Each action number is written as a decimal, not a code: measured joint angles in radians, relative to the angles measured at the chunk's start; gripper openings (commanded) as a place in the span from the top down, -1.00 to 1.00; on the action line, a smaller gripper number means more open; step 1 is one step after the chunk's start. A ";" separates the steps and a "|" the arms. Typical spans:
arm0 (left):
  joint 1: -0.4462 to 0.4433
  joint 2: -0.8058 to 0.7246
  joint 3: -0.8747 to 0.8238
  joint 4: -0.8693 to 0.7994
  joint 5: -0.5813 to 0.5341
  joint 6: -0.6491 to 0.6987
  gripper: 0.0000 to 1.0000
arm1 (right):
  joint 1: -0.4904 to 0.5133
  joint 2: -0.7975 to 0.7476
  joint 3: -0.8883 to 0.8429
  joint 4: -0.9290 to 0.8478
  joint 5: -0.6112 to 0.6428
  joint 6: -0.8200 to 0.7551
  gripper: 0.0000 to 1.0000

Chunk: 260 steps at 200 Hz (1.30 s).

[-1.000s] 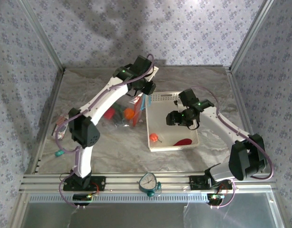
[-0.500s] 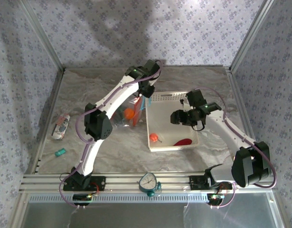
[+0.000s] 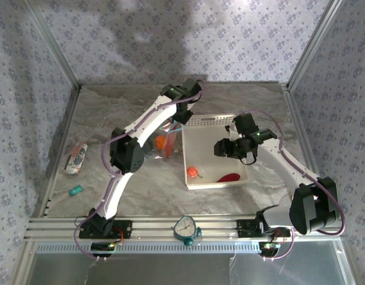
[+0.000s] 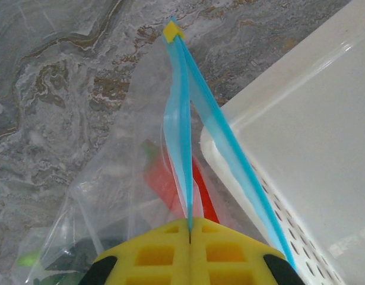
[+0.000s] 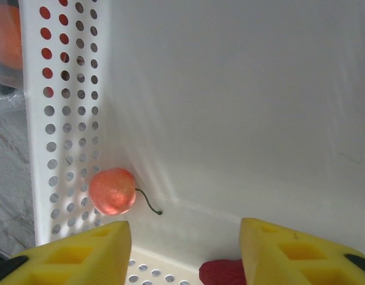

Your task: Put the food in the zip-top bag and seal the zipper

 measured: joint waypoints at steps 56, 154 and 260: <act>0.035 -0.272 -0.263 0.067 0.032 -0.038 1.00 | 0.148 0.079 0.012 -0.005 0.001 -0.015 0.09; 0.211 -0.723 -0.767 0.297 0.372 -0.179 1.00 | 0.323 0.291 0.097 0.006 -0.007 -0.024 -0.10; 0.248 -0.726 -0.802 0.359 0.455 -0.195 1.00 | 0.368 0.414 0.167 -0.007 0.013 -0.024 -0.14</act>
